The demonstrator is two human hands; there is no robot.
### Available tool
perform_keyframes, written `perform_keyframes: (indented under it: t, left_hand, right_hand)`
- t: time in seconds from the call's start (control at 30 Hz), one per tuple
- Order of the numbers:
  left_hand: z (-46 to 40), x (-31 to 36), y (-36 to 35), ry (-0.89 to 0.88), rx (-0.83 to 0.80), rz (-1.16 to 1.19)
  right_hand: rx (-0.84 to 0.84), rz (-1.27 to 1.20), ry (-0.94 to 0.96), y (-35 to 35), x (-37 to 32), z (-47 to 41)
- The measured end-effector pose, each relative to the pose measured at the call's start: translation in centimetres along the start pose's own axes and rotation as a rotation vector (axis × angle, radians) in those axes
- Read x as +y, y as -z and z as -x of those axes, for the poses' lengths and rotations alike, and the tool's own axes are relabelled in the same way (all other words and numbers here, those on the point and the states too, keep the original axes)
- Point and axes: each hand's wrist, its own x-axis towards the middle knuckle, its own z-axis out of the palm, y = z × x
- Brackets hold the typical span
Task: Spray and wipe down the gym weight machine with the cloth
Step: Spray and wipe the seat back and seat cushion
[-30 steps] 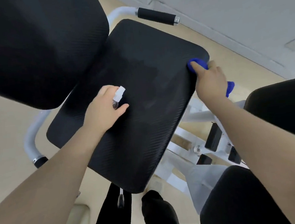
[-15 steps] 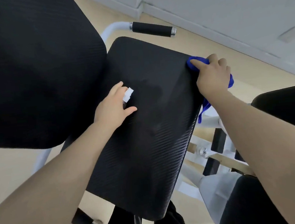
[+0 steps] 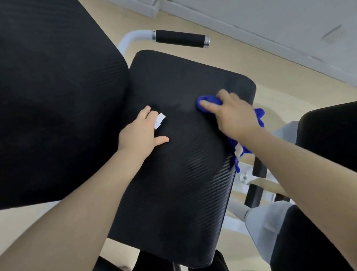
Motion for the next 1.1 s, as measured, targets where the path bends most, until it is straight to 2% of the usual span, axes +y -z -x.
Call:
perform_keyframes:
  t: [0.07, 0.13, 0.2, 0.27, 0.37, 0.47, 0.5, 0.53, 0.67, 0.77, 0.83, 0.9, 0.97, 1.03, 1.1]
  left_hand:
    - [-0.2, -0.4, -0.2, -0.006, 0.010, 0.006]
    - [-0.4, -0.7, -0.4, -0.020, 0.028, 0.013]
    - [-0.5, -0.7, -0.5, -0.026, 0.046, 0.021]
    - [-0.6, -0.6, -0.5, -0.025, 0.049, 0.031]
    - [-0.6, -0.4, -0.2, -0.008, 0.026, 0.037]
    - [-0.6, -0.3, 0.3, -0.019, 0.015, 0.046]
    - [-0.7, -0.3, 0.5, -0.025, 0.014, 0.050]
    - [-0.8, -0.3, 0.7, -0.030, 0.011, 0.056]
    - [-1.0, -0.7, 0.8, 0.000, -0.013, 0.122]
    - [-0.8, -0.6, 0.3, 0.020, 0.027, 0.136]
    - [-0.7, -0.3, 0.1, 0.028, 0.063, 0.084]
    - [-0.9, -0.3, 0.5, 0.052, 0.064, 0.062]
    - [-1.1, -0.4, 1.5, 0.094, 0.054, 0.171]
    - [-0.8, -0.4, 2.5, 0.137, 0.113, 0.274]
    - [-0.4, -0.6, 2.9, 0.160, 0.219, 0.286]
  right_hand:
    - [0.044, -0.042, -0.331, 0.7, 2.1, -3.6]
    - [0.064, -0.062, -0.422, 0.9, 2.3, -5.1]
    - [0.065, -0.046, -0.343, 0.7, 1.0, -4.3]
    - [0.056, -0.026, -0.174, -0.1, -1.5, -1.5]
    - [-0.045, -0.075, 0.088, -1.2, -5.3, 3.7]
    - [-0.078, -0.037, 0.291, -1.6, -4.8, 3.9]
    - [-0.064, -0.022, 0.291, -1.3, -3.8, 2.5]
    - [-0.060, -0.007, 0.231, -0.6, -2.6, 0.8]
    - [-0.023, 0.010, -0.200, 1.1, 1.8, -6.5]
    - [0.022, -0.016, -0.266, 1.1, 1.3, -7.5]
    - [0.024, -0.040, -0.186, 0.1, -0.6, -5.9]
    - [-0.022, -0.065, -0.020, -0.7, -3.5, -3.5]
    - [-0.118, -0.062, 0.184, -1.2, -5.9, -1.6]
    - [-0.161, -0.013, 0.364, -0.8, -6.2, -1.6]
    - [-0.204, -0.002, 0.401, 0.2, -4.2, -4.0]
